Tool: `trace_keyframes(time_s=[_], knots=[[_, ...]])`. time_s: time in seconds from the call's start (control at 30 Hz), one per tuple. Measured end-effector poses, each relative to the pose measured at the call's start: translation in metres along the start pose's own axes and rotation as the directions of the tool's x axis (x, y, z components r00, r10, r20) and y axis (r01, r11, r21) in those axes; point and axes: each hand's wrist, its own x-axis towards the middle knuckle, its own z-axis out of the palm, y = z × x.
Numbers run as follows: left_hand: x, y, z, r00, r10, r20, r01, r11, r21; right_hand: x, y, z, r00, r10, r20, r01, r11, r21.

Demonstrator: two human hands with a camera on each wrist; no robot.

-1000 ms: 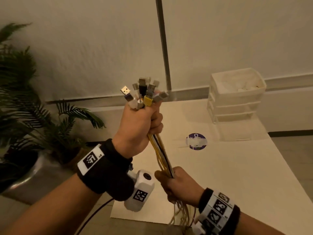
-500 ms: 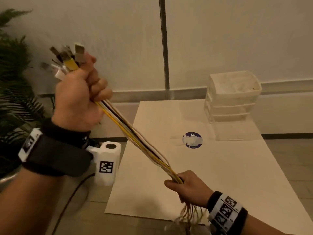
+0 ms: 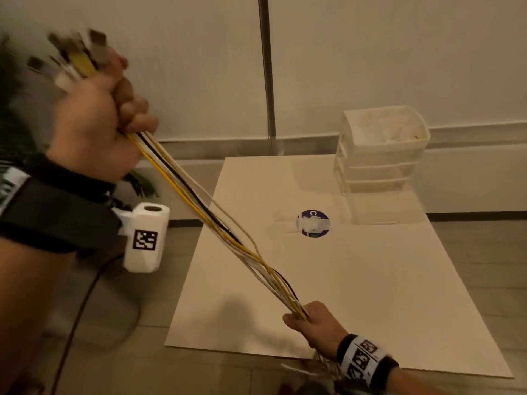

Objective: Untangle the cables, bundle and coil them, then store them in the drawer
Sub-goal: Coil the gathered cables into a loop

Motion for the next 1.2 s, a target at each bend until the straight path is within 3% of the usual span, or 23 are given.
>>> trace_keyframes(time_s=[0.1,0.17,0.3,0.4,0.5,0.57,0.67,0.8,0.9,1.0,1.1,1.2], knots=[[-0.015,-0.011,0.011,0.998,-0.055,0.025,0.056,0.998,-0.041,-0.014,0.01,-0.023,0.996,-0.027,0.084,0.036,0.994,-0.106],[-0.024,-0.019,0.019,0.994,-0.088,0.072,0.093,0.993,-0.066,-0.027,0.008,-0.049,0.985,-0.015,0.174,0.028,0.997,-0.076],[-0.04,-0.028,0.047,0.985,-0.096,0.146,0.112,0.988,-0.109,-0.054,-0.037,-0.098,0.977,-0.196,0.086,0.205,0.973,-0.107],[-0.055,-0.041,0.07,0.983,-0.053,0.173,0.057,0.998,-0.015,-0.049,-0.111,-0.081,0.905,-0.424,0.039,0.426,0.9,-0.096],[-0.066,-0.049,0.09,0.977,-0.05,0.209,0.042,0.998,0.045,-0.019,-0.156,-0.031,0.874,-0.474,0.109,0.465,0.88,0.098],[-0.066,-0.044,0.096,0.98,-0.007,0.201,-0.006,0.998,0.061,-0.003,-0.157,-0.002,0.894,-0.431,0.119,0.409,0.896,0.173],[-0.054,-0.027,0.084,0.991,0.057,0.123,-0.066,0.995,0.069,-0.003,-0.135,0.006,0.939,-0.299,0.168,0.251,0.932,0.26],[-0.033,-0.024,0.041,0.993,-0.001,-0.115,0.001,1.0,0.0,-0.003,-0.122,-0.016,0.934,-0.338,0.117,0.3,0.919,0.256],[-0.025,-0.028,0.01,0.963,-0.081,-0.258,0.058,0.994,-0.094,-0.001,-0.111,-0.023,0.929,-0.357,0.099,0.343,0.93,0.133],[-0.026,-0.033,-0.007,0.938,-0.171,-0.303,0.127,0.979,-0.159,-0.007,-0.1,-0.016,0.937,-0.337,0.094,0.341,0.94,-0.022],[-0.024,-0.041,-0.023,0.91,-0.228,-0.346,0.163,0.965,-0.205,-0.016,-0.107,-0.022,0.95,-0.295,0.104,0.297,0.955,-0.003],[-0.021,-0.063,-0.051,0.847,-0.339,-0.409,0.238,0.931,-0.278,-0.026,-0.122,-0.041,0.962,-0.241,0.126,0.24,0.971,0.024]])
